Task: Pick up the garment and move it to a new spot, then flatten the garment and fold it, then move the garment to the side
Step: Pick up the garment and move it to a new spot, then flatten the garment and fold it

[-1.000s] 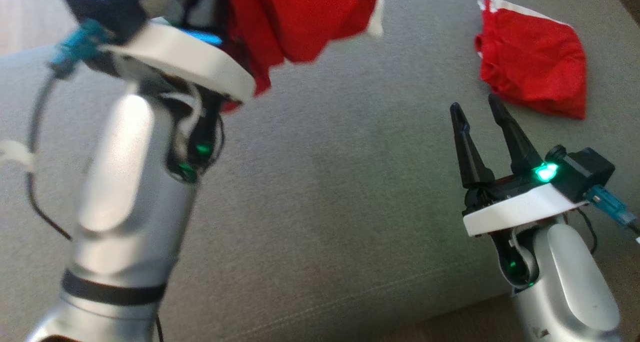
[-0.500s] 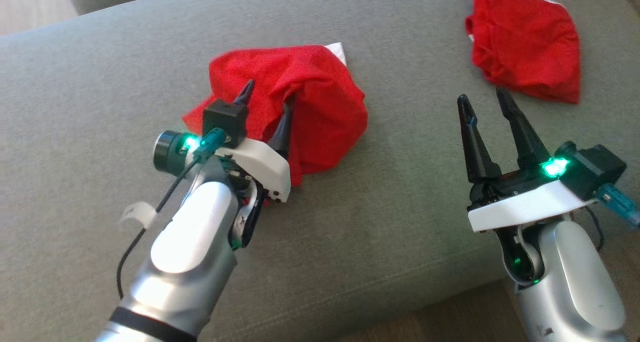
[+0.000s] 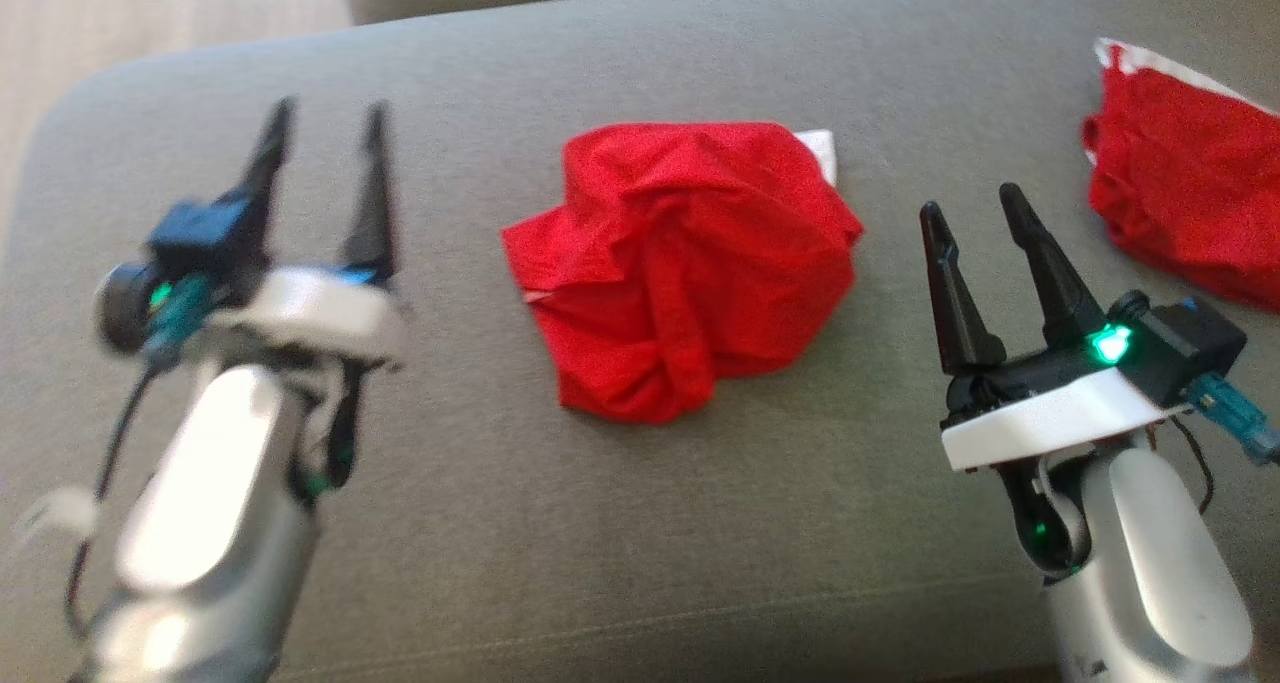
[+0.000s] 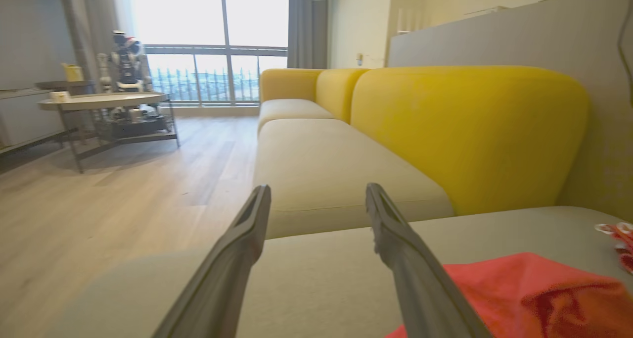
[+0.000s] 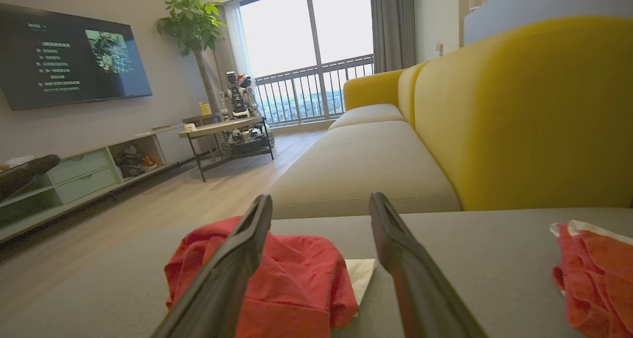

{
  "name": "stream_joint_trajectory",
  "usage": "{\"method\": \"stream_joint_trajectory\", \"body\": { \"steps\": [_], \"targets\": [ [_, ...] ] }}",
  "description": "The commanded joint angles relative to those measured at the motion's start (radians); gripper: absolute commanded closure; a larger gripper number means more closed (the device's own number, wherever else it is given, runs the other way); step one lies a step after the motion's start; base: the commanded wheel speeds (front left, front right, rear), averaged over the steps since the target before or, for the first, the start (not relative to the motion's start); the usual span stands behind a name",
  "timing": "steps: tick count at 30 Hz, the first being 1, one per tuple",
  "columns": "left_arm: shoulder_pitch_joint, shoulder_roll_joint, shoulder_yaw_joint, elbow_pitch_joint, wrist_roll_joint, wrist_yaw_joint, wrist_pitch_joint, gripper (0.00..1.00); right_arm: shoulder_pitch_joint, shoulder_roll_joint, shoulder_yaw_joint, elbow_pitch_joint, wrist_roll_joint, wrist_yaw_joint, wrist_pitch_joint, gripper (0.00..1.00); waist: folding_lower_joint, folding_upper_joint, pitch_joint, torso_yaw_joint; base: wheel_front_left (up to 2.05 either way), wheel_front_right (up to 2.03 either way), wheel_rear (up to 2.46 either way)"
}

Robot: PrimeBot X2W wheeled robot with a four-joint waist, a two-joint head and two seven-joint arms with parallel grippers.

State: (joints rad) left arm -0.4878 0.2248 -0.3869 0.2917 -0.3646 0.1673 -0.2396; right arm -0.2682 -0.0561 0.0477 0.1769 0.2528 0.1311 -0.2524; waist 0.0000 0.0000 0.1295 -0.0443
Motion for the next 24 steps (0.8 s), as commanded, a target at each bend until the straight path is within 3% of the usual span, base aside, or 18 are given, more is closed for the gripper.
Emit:
{"method": "stream_joint_trajectory", "body": {
  "steps": [1, 7, 12, 16, 24],
  "targets": [
    [0.004, 0.041, 0.057, -0.048, -0.010, 0.012, -0.010, 0.00, 0.002, 0.006, 0.023, -0.030, -0.010, 0.000, -0.003, 0.00, 0.0000, 0.0000, -0.030, 0.047, 0.00, 0.00, 0.00],
    [0.187, 0.094, 0.104, -0.123, 0.030, 0.083, -0.020, 0.00, 0.044, 0.006, 0.026, -0.028, -0.028, 0.000, 0.008, 0.00, 0.0000, 0.0000, -0.055, 0.108, 0.00, 0.00, 0.00],
    [0.324, 0.042, 0.108, -0.146, 0.042, 0.101, -0.022, 0.00, 0.081, 0.006, 0.035, -0.025, -0.028, 0.000, 0.015, 0.00, 0.0000, 0.0000, -0.067, 0.133, 0.00, 0.00, 0.00],
    [0.356, 0.011, 0.128, -0.175, 0.094, 0.105, -0.022, 0.00, 0.095, 0.006, 0.037, -0.030, -0.031, 0.000, 0.022, 0.00, 0.0000, 0.0000, -0.067, 0.152, 0.00, 0.00, 0.00],
    [0.373, -0.042, 0.158, -0.182, 0.148, 0.059, -0.022, 0.00, 0.087, 0.006, 0.111, 0.004, -0.034, 0.000, 0.071, 0.00, 0.0000, 0.0000, -0.061, 0.193, 0.00, 0.00, 0.00]
  ]
}}
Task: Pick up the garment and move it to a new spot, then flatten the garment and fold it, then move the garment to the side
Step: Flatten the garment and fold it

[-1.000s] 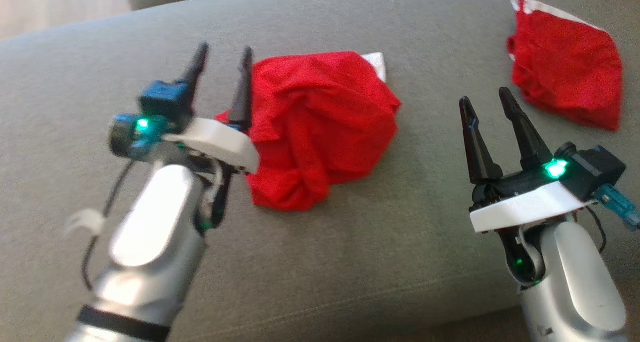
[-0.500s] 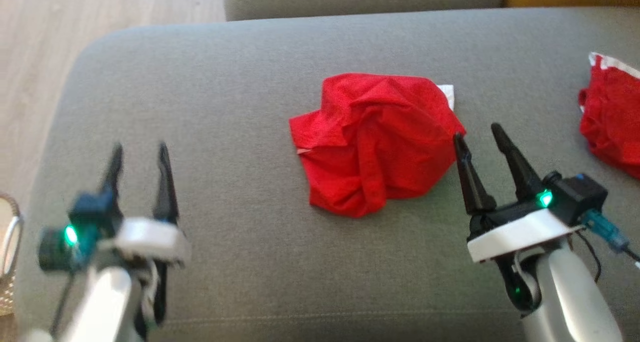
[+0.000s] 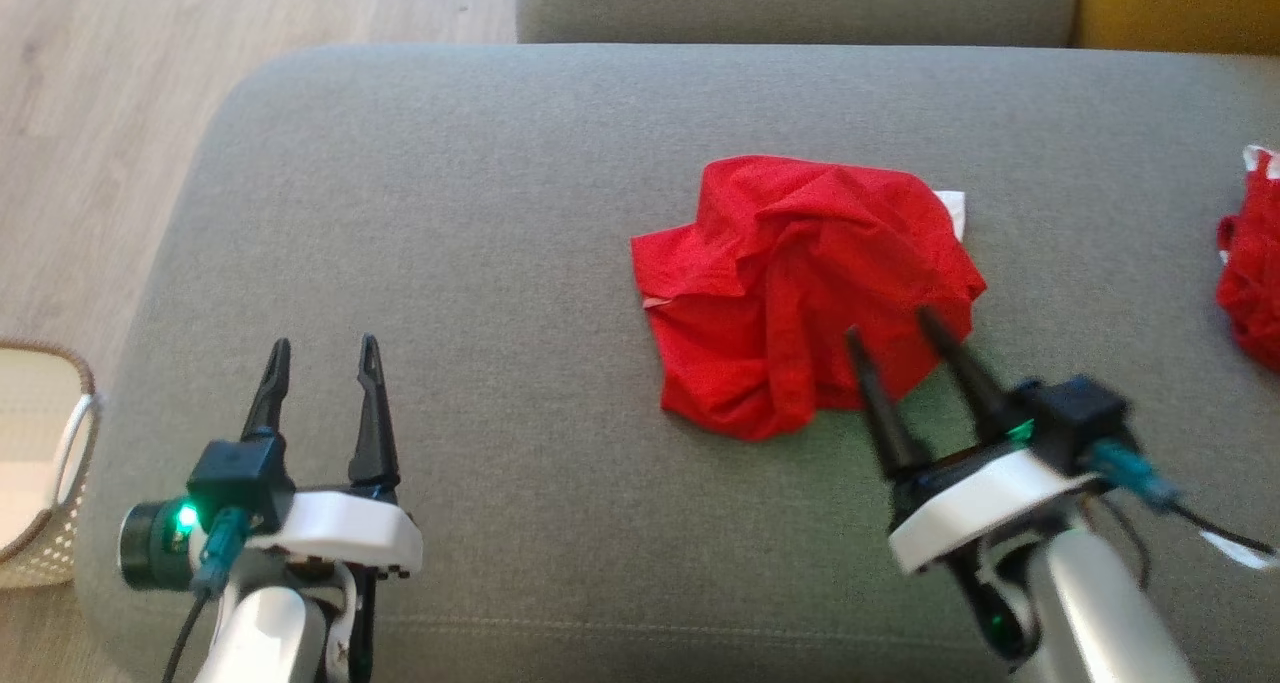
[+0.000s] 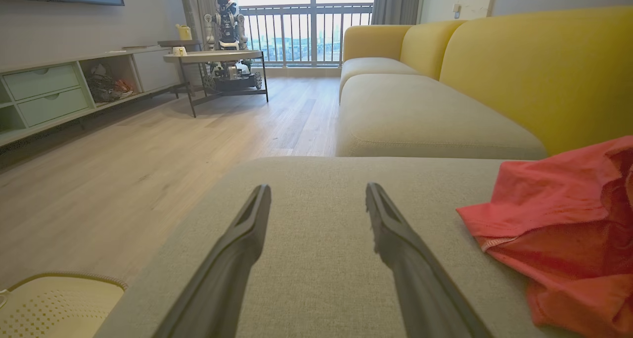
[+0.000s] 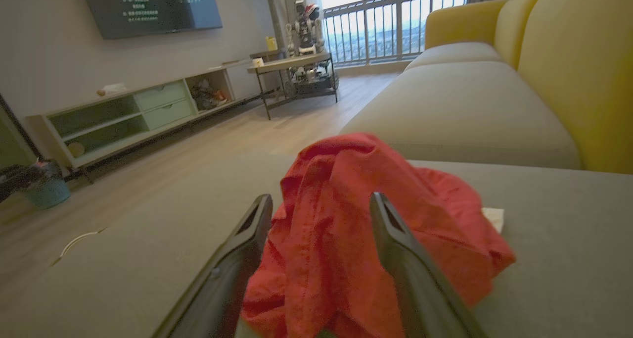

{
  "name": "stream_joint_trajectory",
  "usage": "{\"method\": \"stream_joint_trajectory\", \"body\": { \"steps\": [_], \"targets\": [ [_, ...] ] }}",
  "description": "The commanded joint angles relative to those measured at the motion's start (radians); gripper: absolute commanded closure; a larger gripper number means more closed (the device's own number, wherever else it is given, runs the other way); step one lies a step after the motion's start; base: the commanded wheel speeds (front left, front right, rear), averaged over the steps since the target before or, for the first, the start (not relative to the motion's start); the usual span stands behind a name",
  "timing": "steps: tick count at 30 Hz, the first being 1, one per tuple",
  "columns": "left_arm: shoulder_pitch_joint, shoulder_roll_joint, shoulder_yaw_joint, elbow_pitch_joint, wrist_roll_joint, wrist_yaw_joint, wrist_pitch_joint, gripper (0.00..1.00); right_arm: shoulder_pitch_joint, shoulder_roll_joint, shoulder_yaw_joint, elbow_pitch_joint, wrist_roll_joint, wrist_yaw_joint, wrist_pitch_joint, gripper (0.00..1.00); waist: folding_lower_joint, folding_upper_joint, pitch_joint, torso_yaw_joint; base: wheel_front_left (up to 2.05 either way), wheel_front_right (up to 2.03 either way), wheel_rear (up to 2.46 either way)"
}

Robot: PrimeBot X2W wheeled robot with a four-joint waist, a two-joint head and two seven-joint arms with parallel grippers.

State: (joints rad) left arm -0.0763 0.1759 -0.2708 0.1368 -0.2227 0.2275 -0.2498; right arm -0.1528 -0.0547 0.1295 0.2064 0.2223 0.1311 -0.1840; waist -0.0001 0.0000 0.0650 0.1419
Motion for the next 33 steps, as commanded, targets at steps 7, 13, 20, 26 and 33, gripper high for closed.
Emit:
{"method": "stream_joint_trajectory", "body": {
  "steps": [7, 13, 20, 26, 33],
  "targets": [
    [-0.032, -0.033, 0.051, 0.004, 0.039, -0.041, -0.012, 0.00, -0.106, 0.005, 0.104, 0.122, -0.032, 0.000, 0.053, 0.00, 0.0001, 0.0000, 0.030, 0.064, 0.00, 0.00, 0.00],
    [-0.037, -0.061, 0.070, 0.020, 0.055, -0.061, -0.012, 0.00, -0.179, 0.005, 0.032, 0.274, -0.077, 0.000, 0.043, 0.00, 0.0001, 0.0000, 0.053, 0.122, 0.00, 0.00, 0.00],
    [-0.036, -0.080, 0.087, 0.038, 0.067, -0.082, -0.012, 0.00, -0.238, 0.005, 0.015, 0.393, -0.093, 0.000, 0.030, 0.51, 0.0001, 0.0000, 0.064, 0.166, 0.00, 0.00, 0.00],
    [-0.032, -0.097, 0.100, 0.052, 0.077, -0.094, -0.012, 0.00, -0.295, 0.005, 0.120, 0.408, -0.032, 0.000, -0.010, 1.00, 0.0001, 0.0000, 0.043, 0.184, 0.00, 0.00, 0.00],
    [-0.012, -0.108, 0.117, 0.058, 0.084, -0.105, -0.012, 0.00, -0.457, 0.005, 0.302, 0.280, 0.111, 0.000, -0.010, 1.00, 0.0001, 0.0000, -0.008, 0.175, 0.00, 0.00, 0.00]
  ]
}}
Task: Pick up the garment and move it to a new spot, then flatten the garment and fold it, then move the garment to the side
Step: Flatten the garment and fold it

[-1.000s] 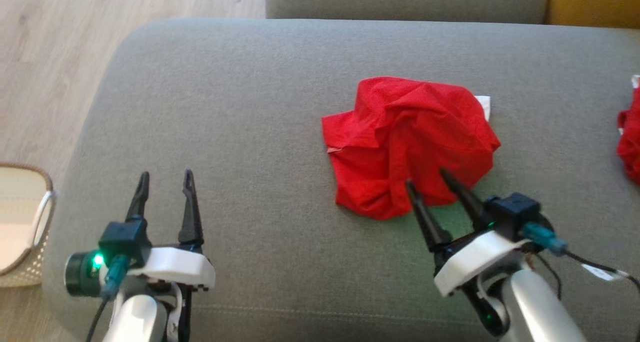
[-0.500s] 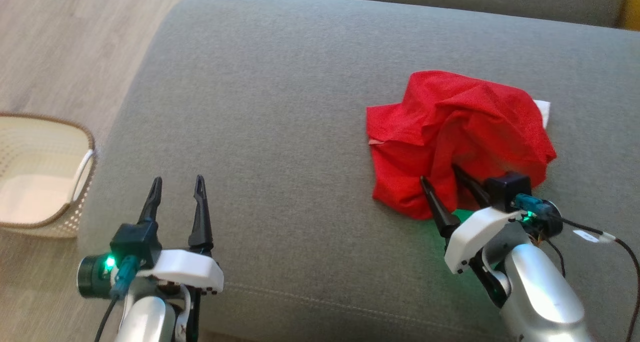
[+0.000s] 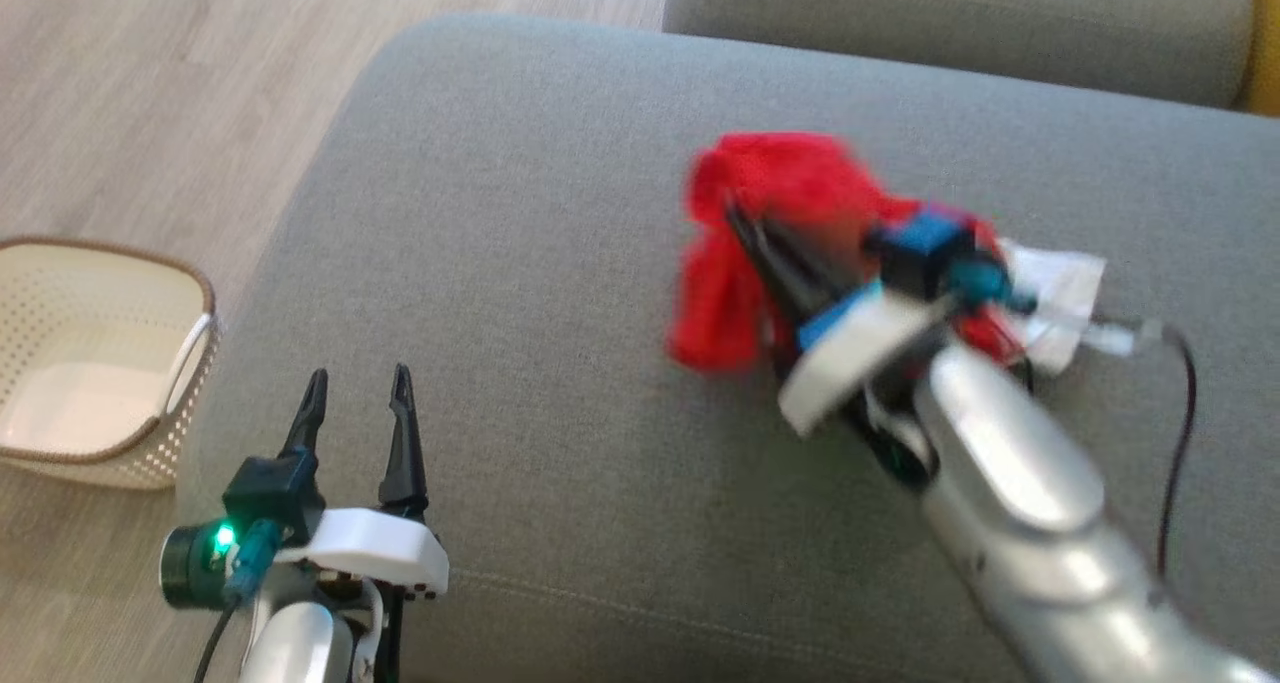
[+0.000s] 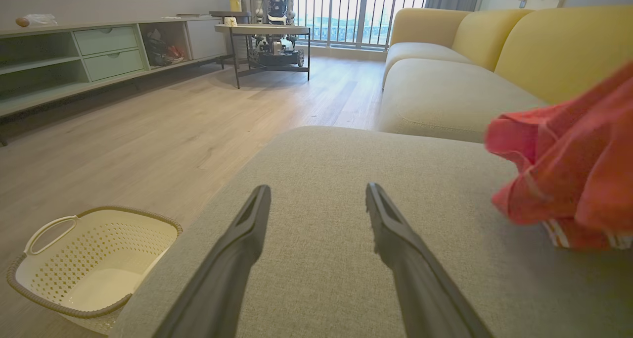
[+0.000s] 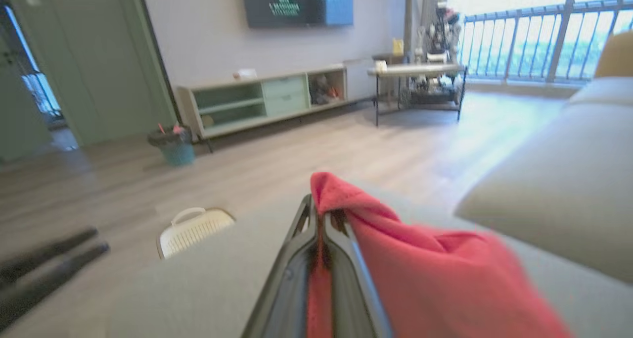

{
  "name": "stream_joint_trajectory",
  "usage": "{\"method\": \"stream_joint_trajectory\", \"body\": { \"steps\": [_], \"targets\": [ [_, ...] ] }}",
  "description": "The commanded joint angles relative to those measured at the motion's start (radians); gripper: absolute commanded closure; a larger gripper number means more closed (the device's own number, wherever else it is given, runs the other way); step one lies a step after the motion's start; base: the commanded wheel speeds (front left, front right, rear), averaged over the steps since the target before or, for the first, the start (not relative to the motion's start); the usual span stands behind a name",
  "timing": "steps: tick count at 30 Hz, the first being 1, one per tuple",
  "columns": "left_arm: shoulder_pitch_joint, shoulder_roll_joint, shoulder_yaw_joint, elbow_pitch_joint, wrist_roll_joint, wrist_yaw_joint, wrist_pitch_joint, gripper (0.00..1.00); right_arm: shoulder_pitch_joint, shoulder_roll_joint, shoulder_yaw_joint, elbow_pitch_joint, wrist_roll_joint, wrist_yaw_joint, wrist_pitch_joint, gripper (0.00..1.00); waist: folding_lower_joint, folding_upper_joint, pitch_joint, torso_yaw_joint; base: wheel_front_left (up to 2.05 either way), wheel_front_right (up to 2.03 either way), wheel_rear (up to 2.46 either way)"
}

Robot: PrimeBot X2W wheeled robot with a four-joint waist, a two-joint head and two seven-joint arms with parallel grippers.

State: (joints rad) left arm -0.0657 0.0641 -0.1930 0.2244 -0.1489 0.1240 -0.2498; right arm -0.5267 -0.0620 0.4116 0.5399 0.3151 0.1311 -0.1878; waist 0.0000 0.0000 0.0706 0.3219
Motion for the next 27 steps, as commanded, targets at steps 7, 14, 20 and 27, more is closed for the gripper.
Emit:
{"method": "stream_joint_trajectory", "body": {
  "steps": [7, 14, 20, 27],
  "targets": [
    [0.003, -0.005, 0.042, -0.024, 0.013, -0.006, -0.012, 0.00, -0.343, 0.012, 0.036, -0.150, 0.264, 0.000, -0.030, 1.00, 0.0000, 0.0000, -0.061, -0.016, 0.00, 0.00, 0.00],
    [0.026, -0.010, 0.049, -0.034, 0.014, -0.003, -0.012, 0.00, -0.374, 0.012, -0.236, 0.051, 0.284, 0.000, -0.050, 1.00, 0.0000, 0.0000, -0.061, -0.040, 0.00, 0.00, 0.00],
    [0.014, -0.012, 0.053, -0.039, 0.016, -0.008, -0.012, 0.00, -0.220, -0.001, -0.573, 0.371, 0.210, 0.000, -0.005, 1.00, 0.0000, 0.0000, -0.016, -0.064, 0.00, 0.00, 0.00],
    [-0.018, -0.013, 0.053, -0.028, 0.024, -0.020, -0.012, 0.00, -0.198, -0.083, -0.828, 0.663, 0.068, 0.000, -0.030, 0.00, 0.0000, 0.0000, 0.031, -0.097, 0.00, 0.00, 0.00]
  ]
}}
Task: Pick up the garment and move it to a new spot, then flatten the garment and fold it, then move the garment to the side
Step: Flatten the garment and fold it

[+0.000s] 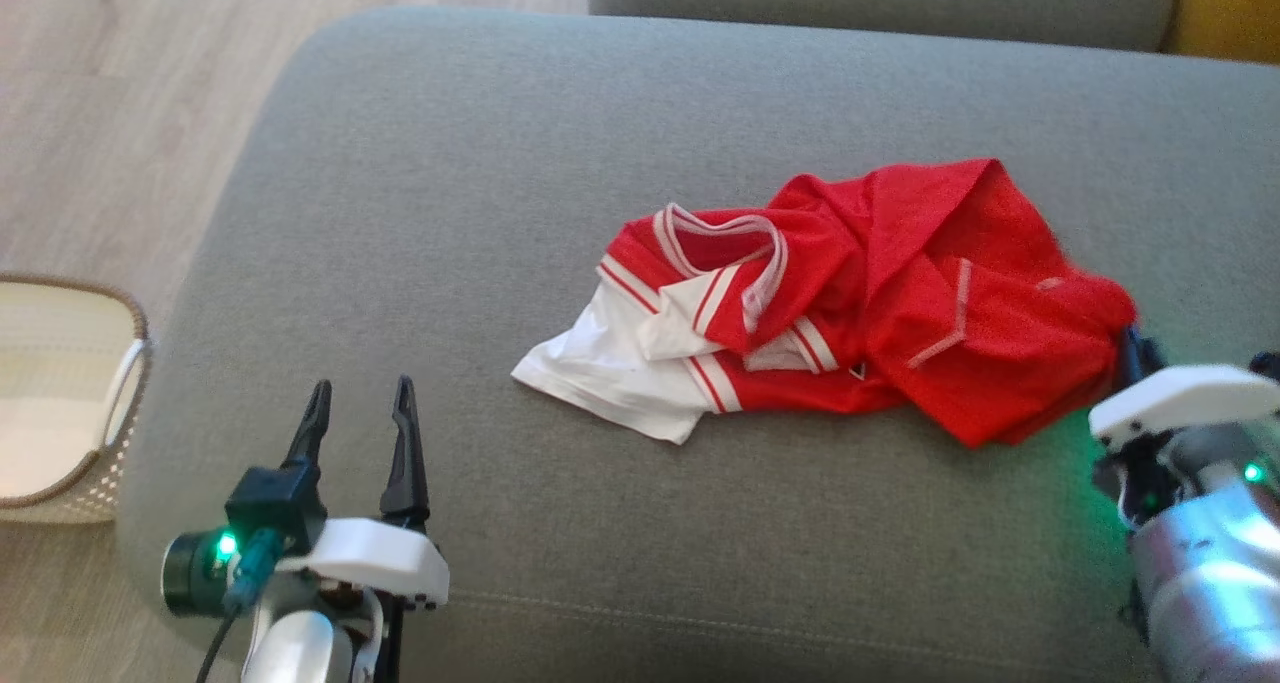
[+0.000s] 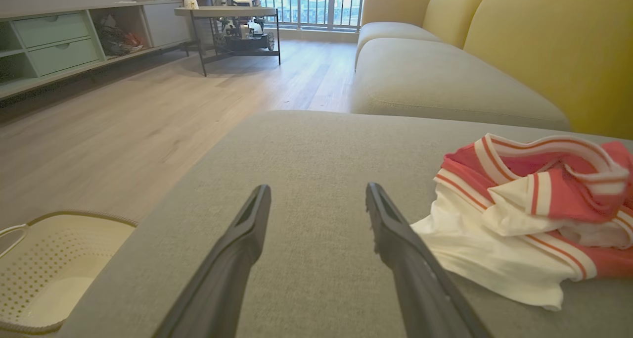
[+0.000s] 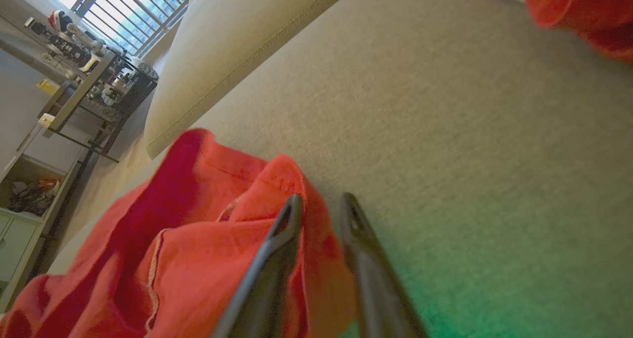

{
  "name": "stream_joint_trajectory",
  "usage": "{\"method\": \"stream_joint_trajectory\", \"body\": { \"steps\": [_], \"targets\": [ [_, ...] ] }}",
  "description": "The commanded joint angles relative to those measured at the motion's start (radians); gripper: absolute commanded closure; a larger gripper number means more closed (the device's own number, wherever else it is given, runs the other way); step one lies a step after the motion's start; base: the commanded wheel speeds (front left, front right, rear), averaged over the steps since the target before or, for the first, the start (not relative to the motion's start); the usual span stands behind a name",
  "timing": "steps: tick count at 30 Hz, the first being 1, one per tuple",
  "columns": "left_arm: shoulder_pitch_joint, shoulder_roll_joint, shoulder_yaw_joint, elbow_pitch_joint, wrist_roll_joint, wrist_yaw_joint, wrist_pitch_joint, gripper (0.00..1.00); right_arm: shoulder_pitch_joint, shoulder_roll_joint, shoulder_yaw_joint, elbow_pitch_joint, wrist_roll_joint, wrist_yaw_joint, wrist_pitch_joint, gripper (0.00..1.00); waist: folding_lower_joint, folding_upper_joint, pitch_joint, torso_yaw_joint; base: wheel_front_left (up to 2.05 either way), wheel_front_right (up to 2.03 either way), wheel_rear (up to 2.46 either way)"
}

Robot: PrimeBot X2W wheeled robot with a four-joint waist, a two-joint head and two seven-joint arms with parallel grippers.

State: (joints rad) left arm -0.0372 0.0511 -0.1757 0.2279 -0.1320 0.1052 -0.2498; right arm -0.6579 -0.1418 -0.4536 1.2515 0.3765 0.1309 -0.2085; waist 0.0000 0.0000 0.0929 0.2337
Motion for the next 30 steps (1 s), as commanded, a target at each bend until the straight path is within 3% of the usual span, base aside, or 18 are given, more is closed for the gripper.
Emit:
{"method": "stream_joint_trajectory", "body": {
  "steps": [1, 7, 13, 22, 26, 30],
  "targets": [
    [-0.052, 0.000, 0.036, -0.031, 0.008, -0.001, -0.012, 0.00, -0.080, -0.009, 0.013, -0.028, -0.016, 0.000, -0.019, 0.00, 0.0000, 0.0000, 0.012, -0.015, 0.00, 0.00, 0.00],
    [-0.071, 0.000, 0.038, -0.028, 0.014, -0.005, -0.012, 0.00, -0.165, 0.012, -0.042, -0.040, -0.173, 0.000, -0.050, 0.00, 0.0000, 0.0000, 0.011, -0.059, 0.00, 0.00, 0.00],
    [-0.071, -0.001, 0.034, -0.045, 0.004, 0.000, -0.012, 0.00, -0.144, 0.080, 0.101, -0.260, -0.244, 0.000, -0.053, 0.00, 0.0000, 0.0000, -0.019, -0.080, 0.00, 0.00, 0.00],
    [-0.058, -0.001, -0.006, -0.061, -0.021, 0.005, -0.012, 0.00, 0.245, 0.091, 0.375, -0.811, -0.170, 0.000, -0.052, 0.00, 0.0000, 0.0000, -0.039, -0.090, 0.00, 0.00, 0.00],
    [-0.043, -0.001, -0.007, -0.072, -0.028, 0.015, -0.012, 0.00, 0.399, 0.091, 0.442, -0.963, -0.176, 0.000, -0.033, 0.00, 0.0000, 0.0000, -0.048, -0.104, 0.00, 0.00, 0.00],
    [-0.029, -0.001, -0.022, -0.082, -0.036, 0.028, -0.012, 0.00, 0.499, 0.091, 0.462, -1.034, -0.179, 0.000, -0.008, 0.00, 0.0000, 0.0000, -0.052, -0.108, 0.00, 0.00, 0.00]
  ]
}}
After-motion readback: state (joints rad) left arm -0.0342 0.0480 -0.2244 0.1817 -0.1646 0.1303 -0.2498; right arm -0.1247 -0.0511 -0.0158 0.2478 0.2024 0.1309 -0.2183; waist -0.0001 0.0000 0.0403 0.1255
